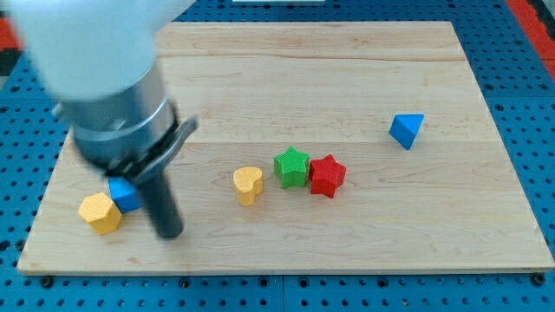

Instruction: Place the blue cube towards the top of the blue triangle

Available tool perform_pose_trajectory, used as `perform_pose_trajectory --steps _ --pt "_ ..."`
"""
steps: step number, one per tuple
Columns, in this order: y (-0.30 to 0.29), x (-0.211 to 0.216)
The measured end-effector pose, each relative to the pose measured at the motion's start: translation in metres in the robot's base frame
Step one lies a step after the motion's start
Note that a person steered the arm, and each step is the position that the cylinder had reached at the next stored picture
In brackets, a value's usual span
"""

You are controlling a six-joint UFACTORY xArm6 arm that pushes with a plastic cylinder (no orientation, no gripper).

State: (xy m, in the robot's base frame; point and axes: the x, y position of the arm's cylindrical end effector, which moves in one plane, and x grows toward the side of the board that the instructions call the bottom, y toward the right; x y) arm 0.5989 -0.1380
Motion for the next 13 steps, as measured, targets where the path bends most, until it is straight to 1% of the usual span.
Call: perform_pose_trajectory --steps 1,2,3,4,5,6,7,8,9,11,12,13 --pt "-0.054 -0.006" --pt "-0.059 -0.052" --pt "-0.059 -0.084" --pt "-0.043 -0.104" --pt "-0.019 -0.143" --pt "-0.020 -0.193" --pt "-0.034 -0.233" --pt "-0.012 -0.243" --pt "0.063 -0.226" --pt "-0.017 -0.211" --pt "0.041 -0.186" --pt "0.184 -0.172"
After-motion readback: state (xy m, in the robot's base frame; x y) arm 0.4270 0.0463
